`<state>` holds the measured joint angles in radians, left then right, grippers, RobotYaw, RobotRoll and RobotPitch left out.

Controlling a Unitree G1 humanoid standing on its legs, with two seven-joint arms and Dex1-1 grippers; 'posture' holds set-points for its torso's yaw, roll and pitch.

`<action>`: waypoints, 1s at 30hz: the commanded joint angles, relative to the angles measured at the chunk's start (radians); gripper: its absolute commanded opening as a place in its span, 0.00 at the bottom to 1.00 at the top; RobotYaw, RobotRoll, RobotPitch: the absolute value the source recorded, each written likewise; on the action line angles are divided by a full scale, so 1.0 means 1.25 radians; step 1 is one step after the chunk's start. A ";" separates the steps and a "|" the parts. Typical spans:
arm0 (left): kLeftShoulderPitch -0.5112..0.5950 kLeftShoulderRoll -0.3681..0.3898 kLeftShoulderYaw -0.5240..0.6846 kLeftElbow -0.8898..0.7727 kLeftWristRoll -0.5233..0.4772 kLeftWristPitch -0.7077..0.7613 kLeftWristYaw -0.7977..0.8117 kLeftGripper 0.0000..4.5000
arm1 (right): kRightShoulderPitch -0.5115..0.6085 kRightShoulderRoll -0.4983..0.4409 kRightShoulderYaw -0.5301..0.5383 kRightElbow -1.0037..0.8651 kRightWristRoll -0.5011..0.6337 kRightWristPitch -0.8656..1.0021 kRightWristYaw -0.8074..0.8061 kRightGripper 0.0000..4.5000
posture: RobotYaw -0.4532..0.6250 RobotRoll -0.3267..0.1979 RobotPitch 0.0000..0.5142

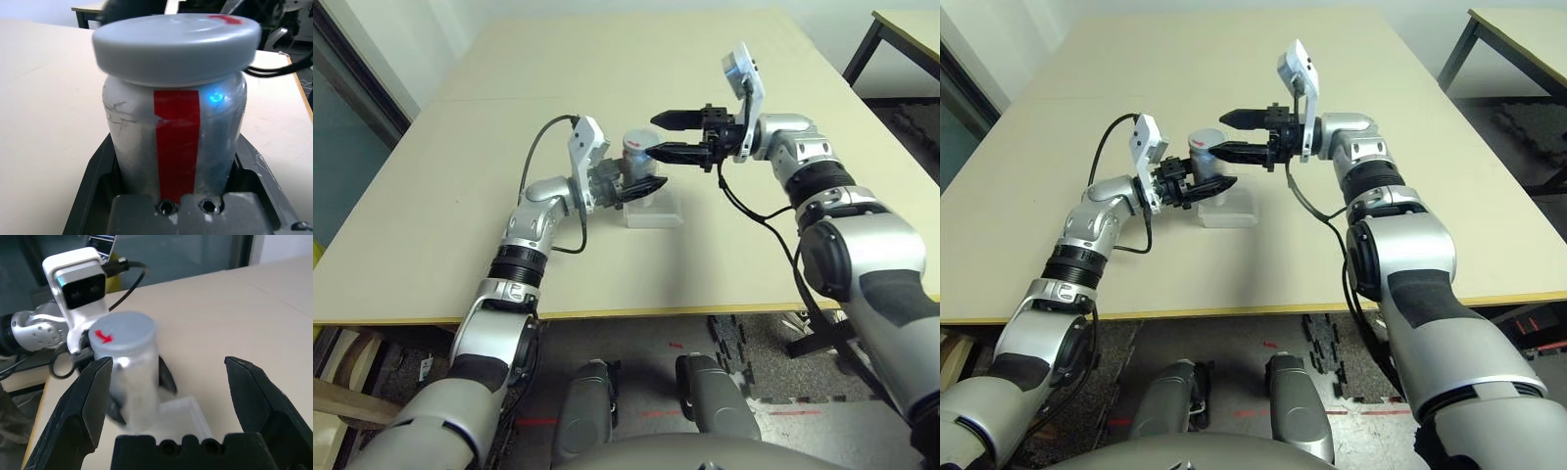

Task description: Pour the medicine from the bottle into the box.

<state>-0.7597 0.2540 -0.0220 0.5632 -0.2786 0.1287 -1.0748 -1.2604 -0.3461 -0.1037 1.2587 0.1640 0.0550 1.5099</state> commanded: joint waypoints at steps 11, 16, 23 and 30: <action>-0.019 0.005 0.010 0.025 -0.004 -0.018 -0.009 0.59 | 0.012 0.004 0.017 -0.012 0.008 0.044 0.072 1.00 | 0.29 0.62 0.17; -0.020 0.006 0.009 0.023 -0.004 -0.017 -0.010 0.59 | 0.011 0.011 -0.002 -0.007 0.010 0.016 0.024 1.00 | 0.29 0.62 0.17; -0.018 0.004 0.006 0.020 -0.002 -0.018 -0.014 0.59 | 0.001 0.024 -0.020 -0.006 0.015 0.010 0.002 1.00 | 0.29 0.62 0.16; -0.016 -0.002 0.004 0.021 -0.001 -0.022 -0.013 0.59 | -0.003 0.035 -0.022 -0.013 0.015 0.017 0.016 1.00 | 0.29 0.62 0.15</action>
<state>-0.7732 0.2521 -0.0120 0.5927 -0.2784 0.1094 -1.0824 -1.2480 -0.3067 -0.1268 1.2555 0.1783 0.0720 1.5216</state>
